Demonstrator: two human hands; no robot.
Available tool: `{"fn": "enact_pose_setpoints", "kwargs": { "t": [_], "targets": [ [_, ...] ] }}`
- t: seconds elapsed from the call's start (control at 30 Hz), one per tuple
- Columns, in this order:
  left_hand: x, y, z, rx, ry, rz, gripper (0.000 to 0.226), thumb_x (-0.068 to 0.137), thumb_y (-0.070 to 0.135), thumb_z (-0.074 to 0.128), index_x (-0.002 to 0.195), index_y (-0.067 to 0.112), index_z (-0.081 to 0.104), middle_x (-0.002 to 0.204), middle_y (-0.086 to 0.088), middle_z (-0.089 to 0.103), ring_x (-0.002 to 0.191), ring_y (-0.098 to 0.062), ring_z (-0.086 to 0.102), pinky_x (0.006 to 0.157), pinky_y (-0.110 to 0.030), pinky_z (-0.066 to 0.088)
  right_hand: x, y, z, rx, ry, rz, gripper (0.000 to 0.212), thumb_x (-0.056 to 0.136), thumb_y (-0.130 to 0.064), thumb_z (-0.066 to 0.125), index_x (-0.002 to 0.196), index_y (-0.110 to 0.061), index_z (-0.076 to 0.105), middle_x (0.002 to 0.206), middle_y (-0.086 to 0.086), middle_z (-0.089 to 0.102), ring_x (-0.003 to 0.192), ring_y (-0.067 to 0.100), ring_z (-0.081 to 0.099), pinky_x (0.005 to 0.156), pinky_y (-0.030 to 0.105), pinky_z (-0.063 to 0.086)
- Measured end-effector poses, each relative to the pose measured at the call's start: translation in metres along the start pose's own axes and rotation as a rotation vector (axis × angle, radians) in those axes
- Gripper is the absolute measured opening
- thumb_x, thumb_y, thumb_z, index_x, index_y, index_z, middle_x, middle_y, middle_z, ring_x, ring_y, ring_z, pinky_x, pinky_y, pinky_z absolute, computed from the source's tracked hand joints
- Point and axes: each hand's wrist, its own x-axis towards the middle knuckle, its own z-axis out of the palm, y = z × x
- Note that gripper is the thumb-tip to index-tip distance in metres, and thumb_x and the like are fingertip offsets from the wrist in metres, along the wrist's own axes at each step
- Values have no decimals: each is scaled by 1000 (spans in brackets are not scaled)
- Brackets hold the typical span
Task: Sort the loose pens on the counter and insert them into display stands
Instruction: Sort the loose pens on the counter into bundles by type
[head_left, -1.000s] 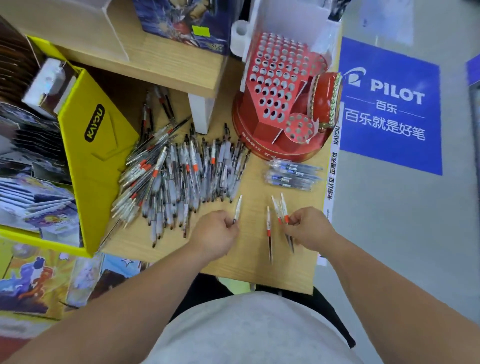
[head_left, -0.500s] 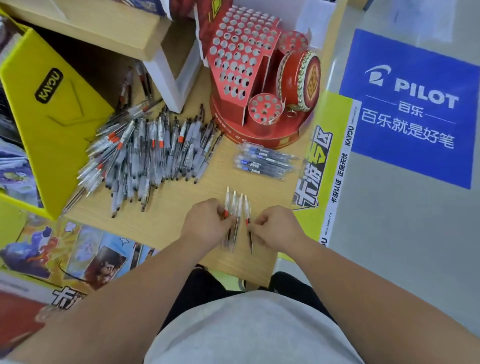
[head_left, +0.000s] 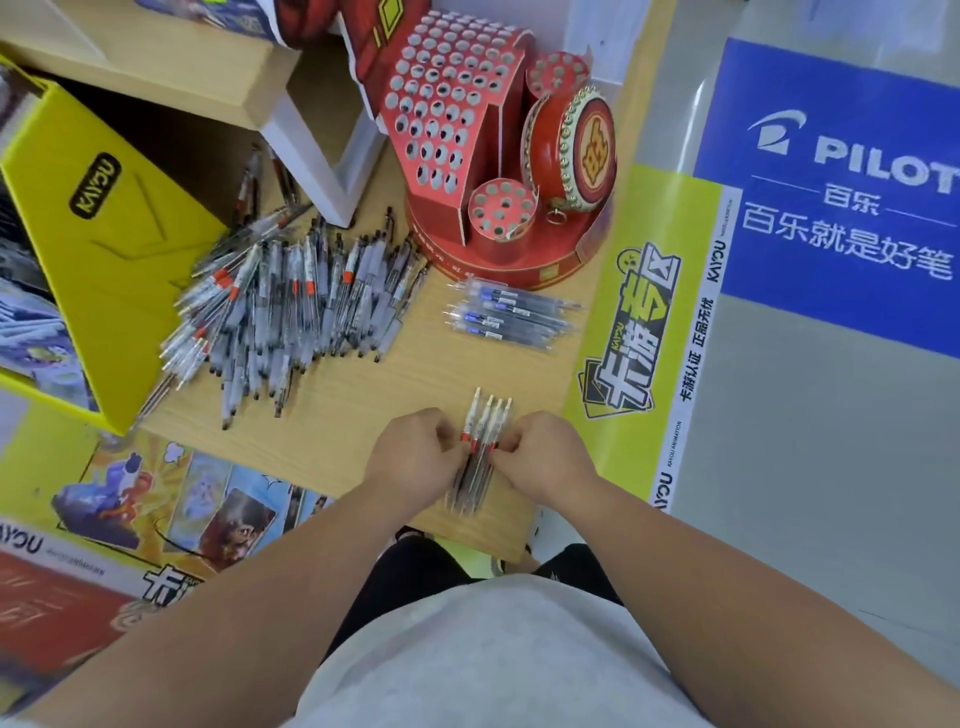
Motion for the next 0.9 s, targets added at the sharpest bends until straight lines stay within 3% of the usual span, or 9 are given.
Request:
{"fn": "enact_pose_setpoints", "kwargs": {
  "t": [0.07, 0.17, 0.23, 0.47, 0.57, 0.67, 0.77, 0.9],
  "targets": [
    [2, -3, -8, -17, 6, -4, 20, 91, 37, 69, 100, 19, 68, 85, 8, 64, 81, -15, 62, 68, -26, 47, -1, 0, -5, 21, 41, 19, 36, 82, -29, 67, 53, -12, 52, 56, 7, 55, 53, 23, 50, 48, 30, 34],
    [8, -8, -30, -42, 38, -28, 24, 94, 38, 66, 108, 19, 65, 85, 8, 62, 75, -13, 63, 64, -28, 50, 4, -5, -16, 34, 121, 41, 28, 84, -30, 65, 65, -10, 61, 67, 8, 63, 58, 22, 54, 51, 29, 37],
    [16, -13, -50, -49, 99, -31, 25, 96, 38, 64, 110, 18, 64, 83, 12, 59, 71, -9, 60, 59, -26, 47, 10, -18, -22, 60, 163, 39, 25, 86, -31, 65, 65, -18, 61, 68, 1, 64, 62, 17, 57, 52, 27, 40],
    [46, -45, -131, -74, 308, -40, 13, 97, 28, 64, 99, 15, 61, 81, 6, 59, 65, -7, 53, 52, -24, 41, 43, -104, -17, 79, 194, -89, 21, 91, -36, 65, 82, -18, 73, 76, -3, 68, 74, 18, 64, 68, 31, 52],
    [67, -65, -158, -48, 386, -37, 22, 95, 28, 65, 112, 13, 64, 92, -1, 61, 68, -13, 55, 61, -30, 43, 58, -146, -10, 101, 192, -144, 21, 93, -33, 66, 90, -15, 74, 85, -3, 69, 78, 18, 66, 73, 35, 56],
    [87, -80, -177, -68, 437, -29, 29, 91, 29, 69, 116, 14, 65, 110, -12, 62, 85, -27, 60, 73, -35, 48, 74, -180, -2, 101, 219, -160, 18, 95, -32, 65, 96, -17, 74, 88, -2, 71, 81, 19, 66, 76, 37, 57],
    [97, -92, -190, -17, 462, -1, 33, 91, 25, 68, 122, 13, 63, 127, -15, 53, 101, -34, 59, 82, -40, 50, 90, -205, 5, 15, 283, -137, 16, 95, -36, 64, 95, -21, 70, 83, -6, 67, 80, 18, 64, 68, 31, 53],
    [102, -114, -199, 38, 438, 15, 36, 94, 22, 66, 127, 11, 61, 128, -15, 53, 103, -35, 60, 83, -41, 50, 104, -225, 15, -90, 359, -58, 16, 94, -37, 63, 91, -22, 67, 76, -4, 64, 71, 18, 59, 50, 23, 35]
  ]
}}
